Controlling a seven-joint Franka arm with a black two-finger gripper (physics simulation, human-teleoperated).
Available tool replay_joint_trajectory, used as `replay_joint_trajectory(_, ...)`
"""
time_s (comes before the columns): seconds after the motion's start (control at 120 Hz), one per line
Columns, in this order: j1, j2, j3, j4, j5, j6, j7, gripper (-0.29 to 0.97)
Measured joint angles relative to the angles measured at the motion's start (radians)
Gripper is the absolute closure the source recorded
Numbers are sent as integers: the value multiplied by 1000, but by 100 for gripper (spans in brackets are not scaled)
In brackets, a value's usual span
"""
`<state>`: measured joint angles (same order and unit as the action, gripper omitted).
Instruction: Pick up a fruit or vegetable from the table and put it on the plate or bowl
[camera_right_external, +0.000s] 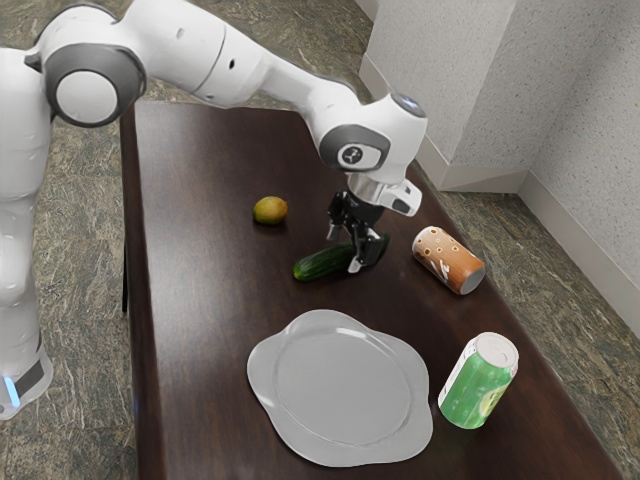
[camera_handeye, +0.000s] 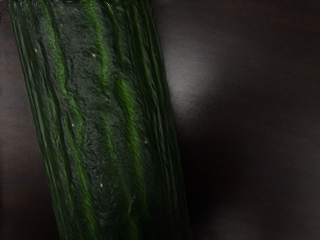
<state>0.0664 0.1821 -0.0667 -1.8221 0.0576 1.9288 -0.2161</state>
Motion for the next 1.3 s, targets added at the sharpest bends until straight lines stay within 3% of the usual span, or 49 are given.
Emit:
replay_joint_trajectory(0.2, 12, 36, 2, 8, 9, 21, 1, 5)
replay_joint_trajectory(0.383, 12, 54, 3, 16, 8, 28, -2, 36)
replay_joint_trajectory(0.467, 13, 59, 4, 23, 12, 30, -4, 43)
replay_joint_trajectory(0.725, 21, -5, -7, 35, 13, -1, -30, 46)
replay_joint_trajectory(0.917, 17, -156, -148, 29, 12, -100, -54, 46)
replay_joint_trajectory(1.05, -21, -167, -238, 27, -4, -140, -71, 47)
replay_joint_trajectory(1.3, -140, -157, -315, 4, -58, -141, -95, 47)
